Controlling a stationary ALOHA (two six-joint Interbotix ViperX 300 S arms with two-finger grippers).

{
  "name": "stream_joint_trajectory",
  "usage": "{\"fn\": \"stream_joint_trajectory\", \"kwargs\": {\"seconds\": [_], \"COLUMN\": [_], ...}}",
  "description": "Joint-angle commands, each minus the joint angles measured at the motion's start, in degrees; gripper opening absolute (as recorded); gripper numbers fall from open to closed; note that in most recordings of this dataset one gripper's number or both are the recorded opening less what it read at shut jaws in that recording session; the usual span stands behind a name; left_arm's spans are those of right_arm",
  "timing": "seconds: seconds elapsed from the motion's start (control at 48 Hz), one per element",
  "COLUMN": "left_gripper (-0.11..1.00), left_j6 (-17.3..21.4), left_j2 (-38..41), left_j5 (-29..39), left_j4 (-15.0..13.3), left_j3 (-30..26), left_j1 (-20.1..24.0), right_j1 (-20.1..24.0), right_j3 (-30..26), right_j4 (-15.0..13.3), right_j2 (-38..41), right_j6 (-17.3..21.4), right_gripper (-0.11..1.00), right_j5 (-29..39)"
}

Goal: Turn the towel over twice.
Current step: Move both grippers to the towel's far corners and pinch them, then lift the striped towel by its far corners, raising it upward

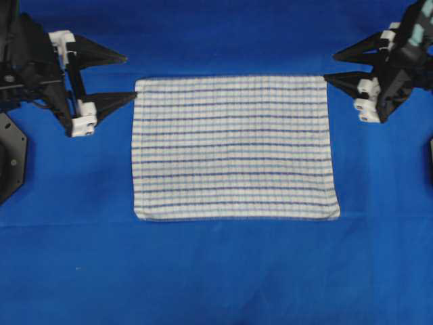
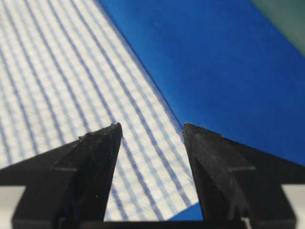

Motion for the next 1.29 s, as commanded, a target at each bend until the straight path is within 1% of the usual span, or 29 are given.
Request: {"fn": "stream_joint_trajectory", "kwargs": {"seconds": [0.0, 0.063, 0.208, 0.417, 0.605, 0.792, 0.855, 0.917, 0.959, 1.001, 1.084, 1.126, 1.147, 1.167, 1.209, 1.272], "left_gripper": [0.91, 0.90, 0.87, 0.87, 0.87, 0.85, 0.82, 0.75, 0.66, 0.55, 0.30, 0.19, 0.14, 0.10, 0.03, 0.03], "left_j6": [0.00, 0.00, 0.00, 0.00, 0.00, 0.00, 0.00, 0.18, 0.70, 0.88, 0.97, 0.97, 0.97, 0.97, 0.97, 1.05], "left_j2": [3.87, 6.77, 13.18, 21.97, 28.65, 33.13, 34.01, 34.45, 34.54, 34.45, 34.45, 34.54, 34.45, 34.54, 34.45, 34.45], "left_j5": [-1.67, -2.81, -6.59, -11.95, -15.82, -15.91, -15.73, -15.29, -14.77, -14.33, -13.45, -13.10, -13.01, -12.83, -12.57, -12.39], "left_j4": [-0.09, -0.09, -0.09, -0.09, -0.09, -0.09, -0.09, -0.09, -0.09, -0.09, 0.00, -0.09, -0.09, -0.09, -0.09, -0.09], "left_j3": [-0.88, -1.05, -1.05, -1.14, -1.76, -3.43, -3.78, -3.87, -3.78, -3.69, -3.69, -3.78, -3.78, -3.87, -3.87, -4.04], "left_j1": [1.49, 2.55, 4.92, 7.38, 8.53, 8.70, 8.70, 8.79, 8.79, 8.70, 8.70, 8.70, 8.61, 8.61, 8.53, 8.35], "right_j1": [-1.05, -1.85, -3.16, -5.54, -6.77, -6.94, -7.03, -7.03, -7.03, -7.03, -7.03, -7.03, -7.03, -7.03, -7.03, -7.03], "right_j3": [-1.93, -2.37, -3.34, -3.78, -4.22, -4.66, -4.57, -4.57, -4.57, -4.57, -4.57, -4.57, -4.57, -4.57, -4.57, -4.66], "right_j4": [-0.44, -0.53, -0.79, -0.88, -0.97, -1.05, -1.05, -1.05, -1.05, -1.05, -1.14, -1.14, -1.14, -1.14, -1.14, -1.14], "right_j2": [3.69, 6.42, 13.18, 20.92, 24.96, 26.37, 26.37, 26.46, 26.46, 26.37, 26.37, 26.37, 26.37, 26.37, 26.37, 26.37], "right_j6": [-0.09, -0.09, -0.18, -0.18, -0.62, -0.70, -0.70, -0.70, -0.79, -0.79, -0.88, -0.79, -0.79, -0.79, -0.79, -0.79], "right_gripper": [0.59, 0.57, 0.57, 0.57, 0.57, 0.57, 0.56, 0.54, 0.50, 0.44, 0.24, 0.11, 0.07, 0.05, 0.05, 0.05], "right_j5": [-0.44, -0.44, -1.32, -4.92, -6.50, -6.42, -6.42, -6.42, -6.42, -6.15, -6.15, -6.15, -6.15, -6.06, -6.15, -6.15]}}
